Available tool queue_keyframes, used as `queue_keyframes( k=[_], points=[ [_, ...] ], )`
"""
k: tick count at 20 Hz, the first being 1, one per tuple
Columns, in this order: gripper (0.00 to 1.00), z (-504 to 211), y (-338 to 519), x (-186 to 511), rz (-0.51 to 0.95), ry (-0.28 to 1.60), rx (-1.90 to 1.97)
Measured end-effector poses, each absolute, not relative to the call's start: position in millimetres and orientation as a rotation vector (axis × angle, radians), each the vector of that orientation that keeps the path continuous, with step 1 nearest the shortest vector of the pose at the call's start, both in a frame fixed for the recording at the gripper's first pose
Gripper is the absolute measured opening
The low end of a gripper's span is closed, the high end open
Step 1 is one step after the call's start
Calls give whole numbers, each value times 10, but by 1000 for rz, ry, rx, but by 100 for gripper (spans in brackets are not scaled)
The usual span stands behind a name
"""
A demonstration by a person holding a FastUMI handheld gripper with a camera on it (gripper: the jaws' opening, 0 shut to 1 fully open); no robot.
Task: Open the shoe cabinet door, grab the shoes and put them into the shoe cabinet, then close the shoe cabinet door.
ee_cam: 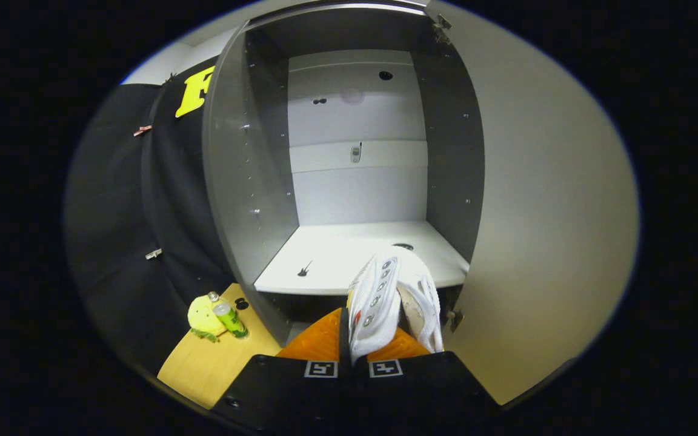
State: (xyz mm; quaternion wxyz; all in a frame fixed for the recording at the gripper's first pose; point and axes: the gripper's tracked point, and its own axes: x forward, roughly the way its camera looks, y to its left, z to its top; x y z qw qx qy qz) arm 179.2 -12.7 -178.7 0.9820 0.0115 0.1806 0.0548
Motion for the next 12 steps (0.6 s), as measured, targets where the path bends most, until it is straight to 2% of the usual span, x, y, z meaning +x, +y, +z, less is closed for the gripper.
queue_keyframes(
  k=[12],
  points=[
    [4,-1515,-51,3453,137,291,-94]
  ],
)
